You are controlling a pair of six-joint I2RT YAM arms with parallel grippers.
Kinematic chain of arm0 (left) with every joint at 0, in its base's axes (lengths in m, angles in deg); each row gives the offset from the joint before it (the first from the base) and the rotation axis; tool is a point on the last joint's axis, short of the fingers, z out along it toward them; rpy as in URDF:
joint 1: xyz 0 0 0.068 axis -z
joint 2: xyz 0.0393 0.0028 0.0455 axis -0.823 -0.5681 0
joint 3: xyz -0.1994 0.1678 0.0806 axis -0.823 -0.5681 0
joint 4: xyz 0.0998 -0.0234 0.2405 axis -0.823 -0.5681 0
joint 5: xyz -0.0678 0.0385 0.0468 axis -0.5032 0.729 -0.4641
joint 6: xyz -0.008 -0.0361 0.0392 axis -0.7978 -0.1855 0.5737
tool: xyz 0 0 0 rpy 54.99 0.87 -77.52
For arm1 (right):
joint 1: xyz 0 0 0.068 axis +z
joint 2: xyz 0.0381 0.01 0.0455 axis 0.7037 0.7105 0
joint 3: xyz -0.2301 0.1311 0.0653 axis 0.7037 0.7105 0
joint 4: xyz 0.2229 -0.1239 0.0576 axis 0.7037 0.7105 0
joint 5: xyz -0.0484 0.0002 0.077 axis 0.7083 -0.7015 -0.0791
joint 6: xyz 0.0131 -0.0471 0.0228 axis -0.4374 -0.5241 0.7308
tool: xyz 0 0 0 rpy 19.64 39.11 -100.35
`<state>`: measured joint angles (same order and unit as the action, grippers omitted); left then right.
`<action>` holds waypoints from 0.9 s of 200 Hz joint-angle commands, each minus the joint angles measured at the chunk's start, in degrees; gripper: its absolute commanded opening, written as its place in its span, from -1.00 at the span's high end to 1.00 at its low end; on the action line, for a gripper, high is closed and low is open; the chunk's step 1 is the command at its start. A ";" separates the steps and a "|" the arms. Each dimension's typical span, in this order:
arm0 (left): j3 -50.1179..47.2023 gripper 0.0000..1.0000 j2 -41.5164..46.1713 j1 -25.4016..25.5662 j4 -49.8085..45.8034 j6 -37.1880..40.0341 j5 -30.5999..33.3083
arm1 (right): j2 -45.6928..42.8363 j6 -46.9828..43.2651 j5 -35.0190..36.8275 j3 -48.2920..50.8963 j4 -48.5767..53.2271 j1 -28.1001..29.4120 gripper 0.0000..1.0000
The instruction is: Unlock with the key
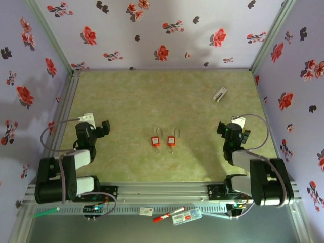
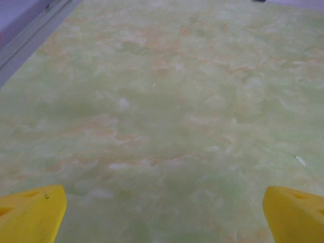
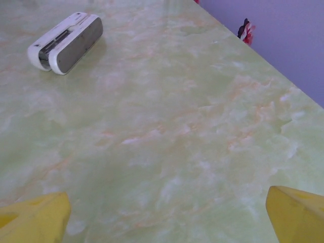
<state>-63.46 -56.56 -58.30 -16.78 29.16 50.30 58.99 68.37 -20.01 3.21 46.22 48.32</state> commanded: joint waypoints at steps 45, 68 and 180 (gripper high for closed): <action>10.13 -0.99 -13.79 0.03 6.73 5.82 -3.68 | 13.97 2.47 -3.43 -5.80 -18.04 -3.12 -0.98; 9.83 -0.99 -13.95 0.58 7.81 5.80 -2.49 | 15.89 -2.54 -12.12 -11.81 -10.35 -2.40 -0.99; 9.84 -0.99 -13.87 0.61 7.68 5.74 -2.42 | 16.25 -2.39 -12.48 -12.20 -10.23 -2.54 -0.99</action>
<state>-53.83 -70.77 -58.02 -8.94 33.25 47.03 75.34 66.81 -31.76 -8.77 35.47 45.87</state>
